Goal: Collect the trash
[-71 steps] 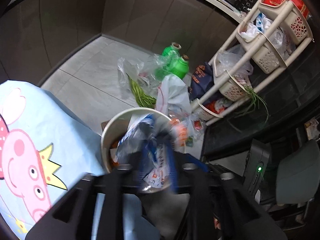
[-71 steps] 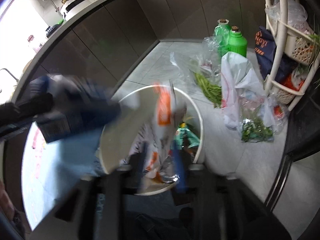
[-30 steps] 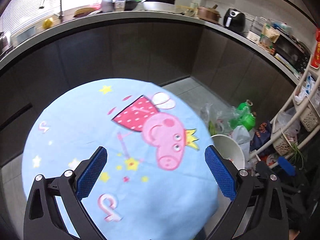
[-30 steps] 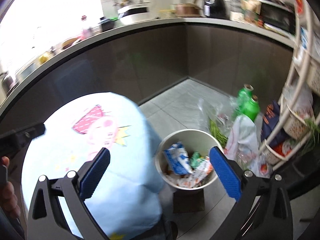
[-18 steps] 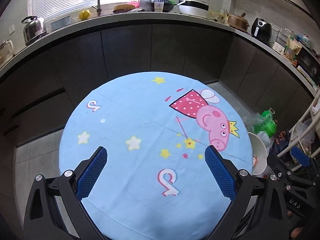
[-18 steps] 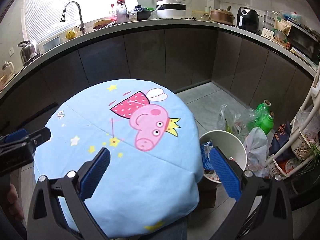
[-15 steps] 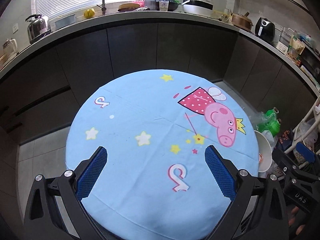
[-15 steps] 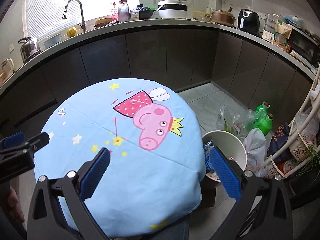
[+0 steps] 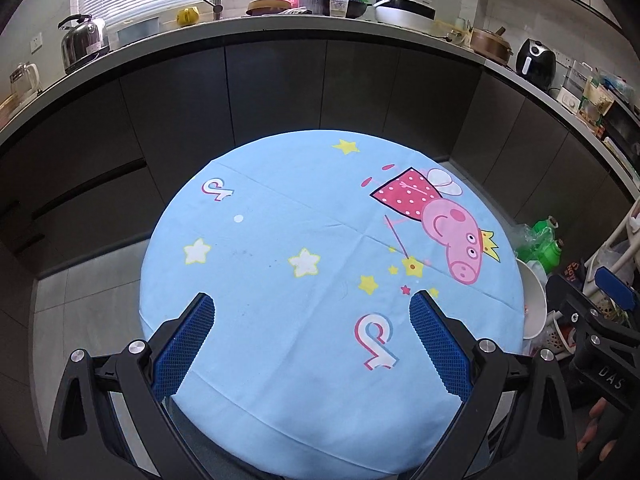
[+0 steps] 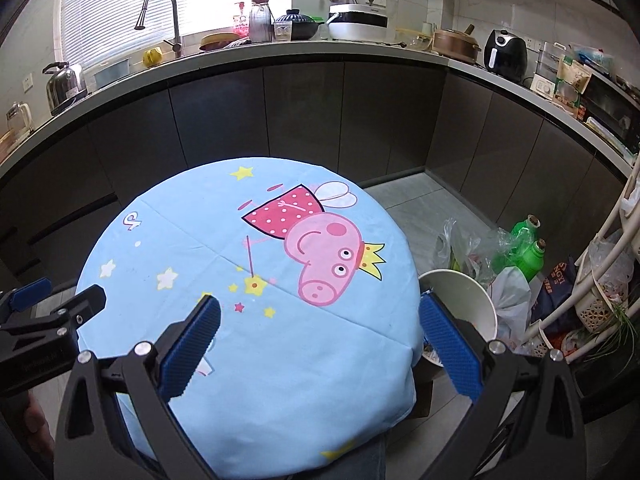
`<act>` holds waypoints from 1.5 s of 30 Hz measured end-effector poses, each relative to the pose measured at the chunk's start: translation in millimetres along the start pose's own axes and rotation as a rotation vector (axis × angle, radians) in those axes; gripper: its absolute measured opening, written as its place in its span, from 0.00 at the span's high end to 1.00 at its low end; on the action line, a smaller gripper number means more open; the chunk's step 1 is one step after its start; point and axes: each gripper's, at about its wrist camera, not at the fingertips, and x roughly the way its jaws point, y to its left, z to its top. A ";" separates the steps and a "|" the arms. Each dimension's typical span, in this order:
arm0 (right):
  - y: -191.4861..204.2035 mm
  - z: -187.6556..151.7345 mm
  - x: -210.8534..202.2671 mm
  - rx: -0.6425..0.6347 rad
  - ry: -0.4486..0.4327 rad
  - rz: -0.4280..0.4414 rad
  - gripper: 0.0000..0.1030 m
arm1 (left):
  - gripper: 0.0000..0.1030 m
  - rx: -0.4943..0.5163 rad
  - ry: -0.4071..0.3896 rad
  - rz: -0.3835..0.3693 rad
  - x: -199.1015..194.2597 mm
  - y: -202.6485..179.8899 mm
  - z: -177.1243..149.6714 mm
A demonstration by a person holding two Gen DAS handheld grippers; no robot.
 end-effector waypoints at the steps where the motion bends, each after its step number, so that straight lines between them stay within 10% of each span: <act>1: 0.2 0.2 0.1 0.000 0.000 -0.001 0.03 | 0.08 0.000 0.000 -0.001 0.1 0.0 0.0; 45: 1.3 0.3 -0.6 -0.001 -0.001 0.000 0.03 | 0.08 -0.007 0.003 -0.012 -1.6 -1.7 -0.4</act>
